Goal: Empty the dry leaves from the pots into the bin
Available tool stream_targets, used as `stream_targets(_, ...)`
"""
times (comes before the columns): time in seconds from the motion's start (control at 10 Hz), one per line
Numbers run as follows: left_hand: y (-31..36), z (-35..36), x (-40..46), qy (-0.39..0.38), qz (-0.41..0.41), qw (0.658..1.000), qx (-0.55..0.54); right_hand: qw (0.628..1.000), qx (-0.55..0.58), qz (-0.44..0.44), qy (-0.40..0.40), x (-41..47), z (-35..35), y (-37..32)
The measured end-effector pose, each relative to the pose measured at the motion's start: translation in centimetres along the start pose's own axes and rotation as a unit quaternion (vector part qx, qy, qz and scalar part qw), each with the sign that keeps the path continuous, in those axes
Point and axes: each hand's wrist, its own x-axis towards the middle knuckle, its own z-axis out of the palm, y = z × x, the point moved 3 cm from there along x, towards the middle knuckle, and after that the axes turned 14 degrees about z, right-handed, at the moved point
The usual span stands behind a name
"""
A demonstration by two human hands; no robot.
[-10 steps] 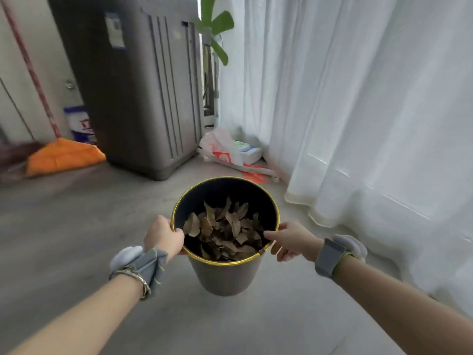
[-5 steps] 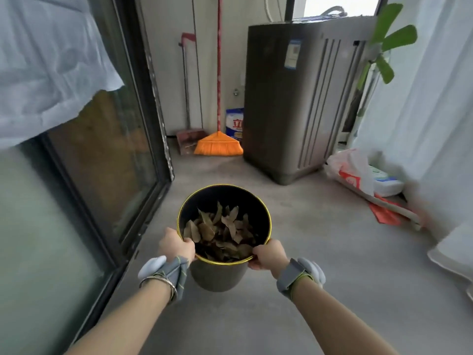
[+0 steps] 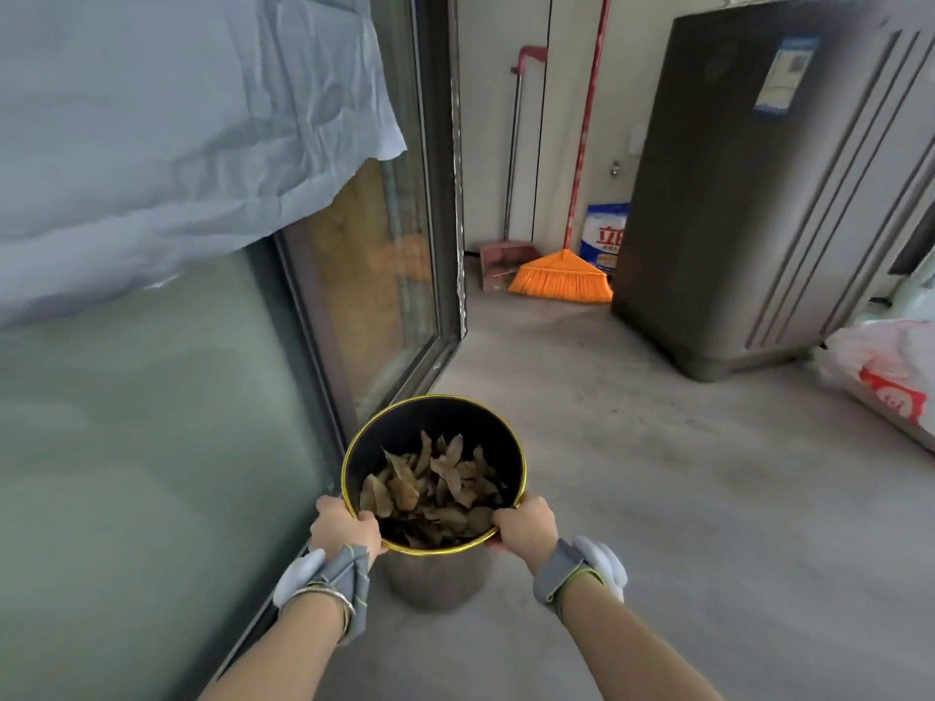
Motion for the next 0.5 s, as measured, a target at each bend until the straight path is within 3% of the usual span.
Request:
stream_targets(0.3, -3.4, 0.0, 2.1, 0.004, -0.072, 0.997, -0.022, 0.999, -0.015, -0.017, -0.044, 2.0, 2.5, -0.3)
stream_targets(0.5, 0.8, -0.8, 1.8, 0.045, -0.096, 0.992, 0.064, 0.998, -0.015, -0.060, -0.029, 3.3, 1.2, -0.3)
